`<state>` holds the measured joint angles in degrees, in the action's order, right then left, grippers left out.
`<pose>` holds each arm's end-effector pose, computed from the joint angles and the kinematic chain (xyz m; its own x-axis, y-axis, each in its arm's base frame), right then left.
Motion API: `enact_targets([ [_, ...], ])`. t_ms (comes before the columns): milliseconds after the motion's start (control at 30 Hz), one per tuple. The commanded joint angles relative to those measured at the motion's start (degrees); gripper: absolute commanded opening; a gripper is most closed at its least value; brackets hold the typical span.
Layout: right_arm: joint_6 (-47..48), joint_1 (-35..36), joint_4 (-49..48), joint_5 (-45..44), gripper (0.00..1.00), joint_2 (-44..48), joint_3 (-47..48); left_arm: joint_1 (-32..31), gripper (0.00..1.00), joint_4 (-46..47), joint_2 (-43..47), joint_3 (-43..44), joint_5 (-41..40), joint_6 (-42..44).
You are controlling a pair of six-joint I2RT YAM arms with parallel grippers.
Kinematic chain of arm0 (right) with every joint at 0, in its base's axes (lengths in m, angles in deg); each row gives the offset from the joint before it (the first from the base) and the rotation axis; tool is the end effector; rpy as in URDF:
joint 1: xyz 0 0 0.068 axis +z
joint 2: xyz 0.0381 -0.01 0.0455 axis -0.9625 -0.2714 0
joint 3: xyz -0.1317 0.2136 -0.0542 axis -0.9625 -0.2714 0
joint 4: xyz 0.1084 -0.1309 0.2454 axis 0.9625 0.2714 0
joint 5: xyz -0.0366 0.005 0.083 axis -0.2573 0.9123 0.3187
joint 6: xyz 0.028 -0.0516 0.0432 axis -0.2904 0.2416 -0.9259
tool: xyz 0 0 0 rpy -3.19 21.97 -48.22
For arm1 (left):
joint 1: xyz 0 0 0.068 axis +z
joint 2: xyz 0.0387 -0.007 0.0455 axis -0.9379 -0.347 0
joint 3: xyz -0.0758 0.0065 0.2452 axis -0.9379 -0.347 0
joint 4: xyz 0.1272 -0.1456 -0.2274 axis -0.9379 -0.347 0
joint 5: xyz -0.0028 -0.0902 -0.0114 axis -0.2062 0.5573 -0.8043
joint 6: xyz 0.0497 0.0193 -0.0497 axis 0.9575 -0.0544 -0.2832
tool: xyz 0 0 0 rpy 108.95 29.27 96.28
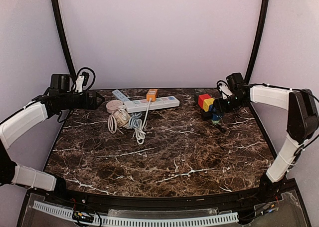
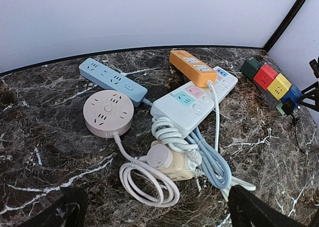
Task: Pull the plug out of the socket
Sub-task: Move the socket to the center of the board.
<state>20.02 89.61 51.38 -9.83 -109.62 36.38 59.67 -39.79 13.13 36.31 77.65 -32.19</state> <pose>0.3949 0.1113 0.1732 -0.7929 -0.1346 -0.5943 -0.2271 0.9703 0.0833 0.3329 -0.0760 0.2747 -0.4838 -0.0138 -0.8751 0.3638 0.9062 -0.2154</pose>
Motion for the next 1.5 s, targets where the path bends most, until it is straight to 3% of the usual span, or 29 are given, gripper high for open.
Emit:
enact_targets([
  [0, 0.8, 0.5, -2.0, -0.9, 0.72, -1.3, 1.9, 0.2, 1.0, -0.1, 0.2, -1.1, 1.5, -0.6],
  [400, 1.0, 0.9, -2.5, -0.8, 0.65, -3.0, 2.4, 0.2, 1.0, 0.7, 0.8, -1.5, 1.8, -0.9],
  [700, 0.5, 1.5, -3.7, 0.0, 0.26, -0.4, 2.0, 0.0, 1.0, 0.9, 0.5, -1.5, 2.5, -1.8],
  [800, 0.5, 2.2, -4.3, 1.4, 0.0, 2.5, 1.6, -0.9, 1.0, 1.6, 0.9, -1.5, 3.1, -4.0],
  [1133, -3.3, 8.9, -3.6, 6.6, 0.0, 13.4, -3.1, -14.0, 1.0, 16.4, 4.1, -14.5, -1.8, -21.9],
  [1467, -8.1, 19.3, -3.7, 12.0, 0.0, 23.0, -13.4, -29.0, 1.0, 20.9, 5.0, -17.5, -7.2, -28.6],
])
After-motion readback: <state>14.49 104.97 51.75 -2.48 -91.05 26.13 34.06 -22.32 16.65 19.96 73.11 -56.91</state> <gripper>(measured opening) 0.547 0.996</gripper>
